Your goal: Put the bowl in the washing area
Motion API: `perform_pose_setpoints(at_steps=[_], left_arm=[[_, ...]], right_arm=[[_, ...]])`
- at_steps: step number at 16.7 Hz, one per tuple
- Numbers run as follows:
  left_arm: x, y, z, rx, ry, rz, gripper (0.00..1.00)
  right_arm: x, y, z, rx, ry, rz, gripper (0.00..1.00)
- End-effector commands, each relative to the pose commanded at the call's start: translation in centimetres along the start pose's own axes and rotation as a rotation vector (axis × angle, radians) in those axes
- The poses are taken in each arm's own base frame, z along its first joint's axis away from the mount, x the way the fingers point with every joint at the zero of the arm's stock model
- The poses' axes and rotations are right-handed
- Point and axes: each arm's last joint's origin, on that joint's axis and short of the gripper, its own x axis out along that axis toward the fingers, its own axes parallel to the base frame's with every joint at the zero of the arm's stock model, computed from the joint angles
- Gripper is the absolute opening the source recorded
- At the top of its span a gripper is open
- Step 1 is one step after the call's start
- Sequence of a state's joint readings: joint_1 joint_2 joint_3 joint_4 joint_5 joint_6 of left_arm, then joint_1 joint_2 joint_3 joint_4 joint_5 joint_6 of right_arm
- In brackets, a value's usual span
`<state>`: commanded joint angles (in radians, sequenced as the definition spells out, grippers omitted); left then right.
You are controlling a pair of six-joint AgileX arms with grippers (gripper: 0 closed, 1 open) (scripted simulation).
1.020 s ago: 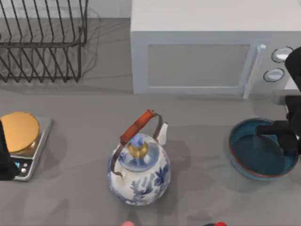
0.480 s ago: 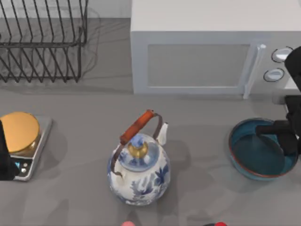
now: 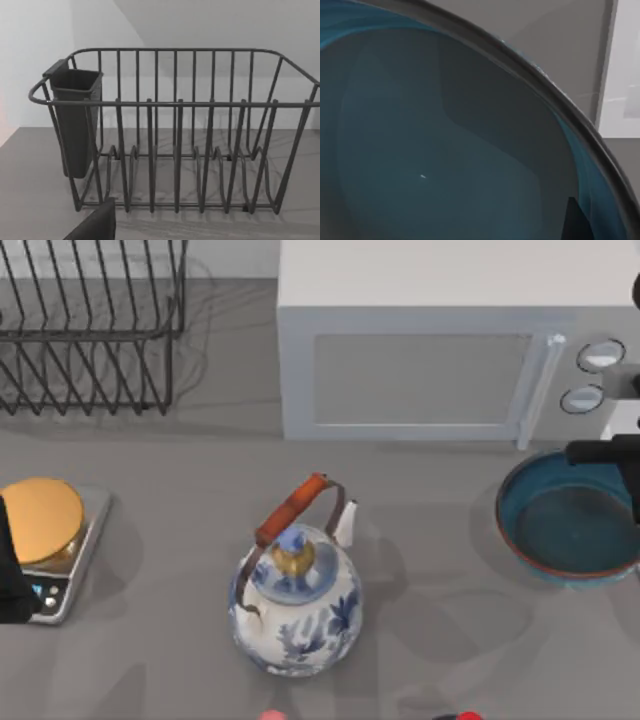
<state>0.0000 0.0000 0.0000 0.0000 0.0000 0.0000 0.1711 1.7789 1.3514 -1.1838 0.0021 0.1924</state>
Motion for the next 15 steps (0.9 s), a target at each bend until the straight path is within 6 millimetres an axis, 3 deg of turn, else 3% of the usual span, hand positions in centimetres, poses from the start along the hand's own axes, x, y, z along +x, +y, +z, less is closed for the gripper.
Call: perform_pose_setpoints(at_steps=[3, 5, 11, 15], left_arm=[[0.0, 0.0, 0.0, 0.0, 0.0, 0.0, 1.0], [0.0, 0.0, 0.0, 0.0, 0.0, 0.0, 1.0], [0.0, 0.0, 0.0, 0.0, 0.0, 0.0, 1.0], [0.0, 0.0, 0.0, 0.0, 0.0, 0.0, 1.0]], right_arm=[[-4.4, 0.0, -0.6, -0.005, -0.016, 0.004, 0.0], [-6.3, -0.1, -1.0, -0.007, -0.036, 0.008, 0.0], [-6.5, 0.0, -1.1, -0.008, -0.038, 0.009, 0.0], [-6.1, -2.6, -0.9, 0.068, -0.101, 0.063, 0.0]])
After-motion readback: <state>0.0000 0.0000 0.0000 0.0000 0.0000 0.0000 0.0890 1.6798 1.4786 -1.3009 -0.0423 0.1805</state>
